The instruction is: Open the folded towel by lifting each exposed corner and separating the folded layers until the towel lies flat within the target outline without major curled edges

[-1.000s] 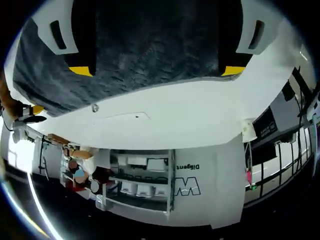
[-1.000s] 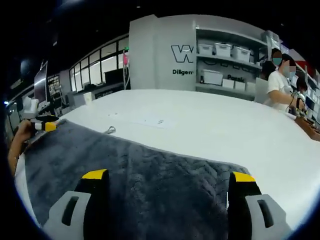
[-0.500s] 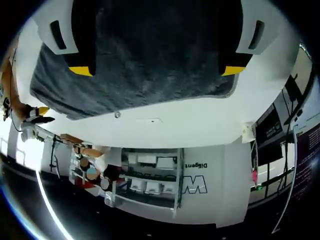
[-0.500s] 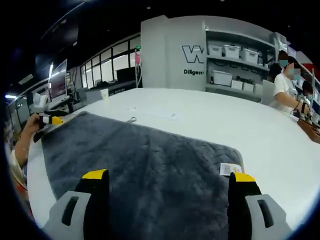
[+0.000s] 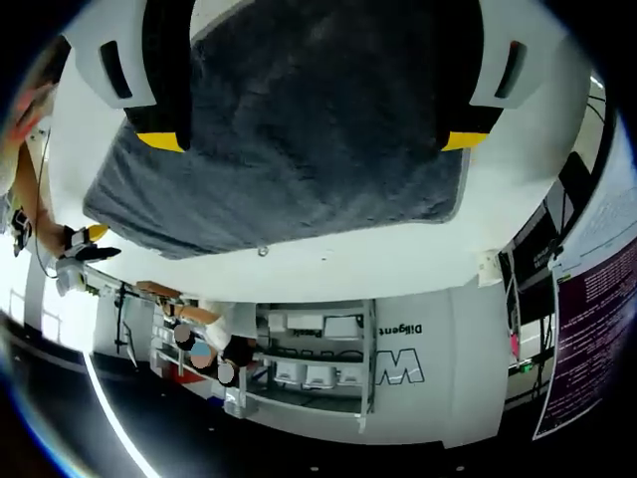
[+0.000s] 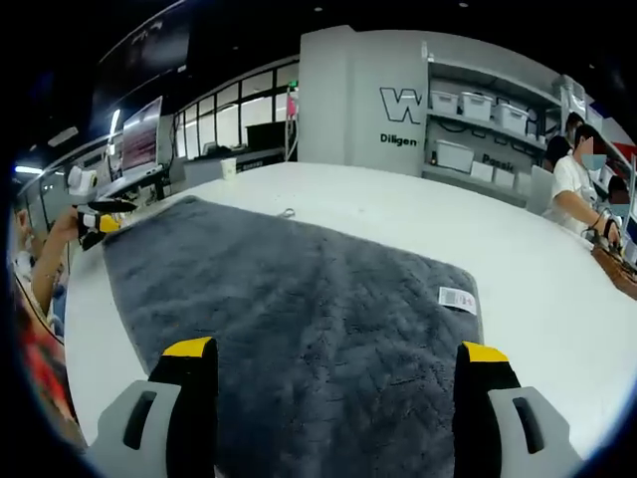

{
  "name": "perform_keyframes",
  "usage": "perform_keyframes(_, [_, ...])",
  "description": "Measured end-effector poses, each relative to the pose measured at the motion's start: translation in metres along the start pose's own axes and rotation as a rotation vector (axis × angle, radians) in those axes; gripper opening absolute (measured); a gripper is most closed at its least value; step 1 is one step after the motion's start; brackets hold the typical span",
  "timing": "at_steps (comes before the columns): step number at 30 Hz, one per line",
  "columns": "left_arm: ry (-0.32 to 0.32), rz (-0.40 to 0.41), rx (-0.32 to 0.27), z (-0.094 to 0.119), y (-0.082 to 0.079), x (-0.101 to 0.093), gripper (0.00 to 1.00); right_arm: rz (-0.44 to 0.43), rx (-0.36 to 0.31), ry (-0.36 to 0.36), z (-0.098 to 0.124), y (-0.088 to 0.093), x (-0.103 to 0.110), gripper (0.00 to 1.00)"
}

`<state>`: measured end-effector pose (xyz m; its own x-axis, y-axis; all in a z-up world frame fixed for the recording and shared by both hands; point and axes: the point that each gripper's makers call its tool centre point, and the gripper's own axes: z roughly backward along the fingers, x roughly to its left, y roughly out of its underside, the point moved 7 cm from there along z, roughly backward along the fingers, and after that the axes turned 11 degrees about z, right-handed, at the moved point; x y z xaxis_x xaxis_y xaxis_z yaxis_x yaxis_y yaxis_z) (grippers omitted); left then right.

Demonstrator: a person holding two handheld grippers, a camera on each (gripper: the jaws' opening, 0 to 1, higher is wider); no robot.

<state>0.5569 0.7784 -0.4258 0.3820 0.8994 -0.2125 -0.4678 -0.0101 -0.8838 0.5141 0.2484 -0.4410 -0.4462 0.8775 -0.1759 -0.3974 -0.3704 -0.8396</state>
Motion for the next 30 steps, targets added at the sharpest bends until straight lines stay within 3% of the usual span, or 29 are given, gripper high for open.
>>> perform_keyframes(11, [-0.016, -0.009, -0.005, 0.020, 0.012, -0.007, 1.00, 0.024, 0.033, 0.003, -0.014, 0.005, -0.027, 0.99])
perform_keyframes(17, [-0.030, 0.032, -0.016, 0.027, 0.027, -0.006, 1.00, 0.029, 0.037, 0.004, -0.029, 0.001, -0.048, 0.98])
perform_keyframes(24, [-0.052, 0.061, -0.010, 0.035, 0.036, -0.005, 1.00, 0.059, 0.024, 0.066, -0.048, -0.010, -0.086, 0.70])
perform_keyframes(27, [-0.063, 0.069, -0.011, 0.037, 0.038, -0.005, 1.00, 0.080, 0.014, 0.109, -0.058, -0.015, -0.104, 0.54])
perform_keyframes(30, [-0.070, 0.075, -0.012, 0.040, 0.039, -0.006, 1.00, 0.044, -0.018, 0.123, -0.069, -0.019, -0.121, 0.39])
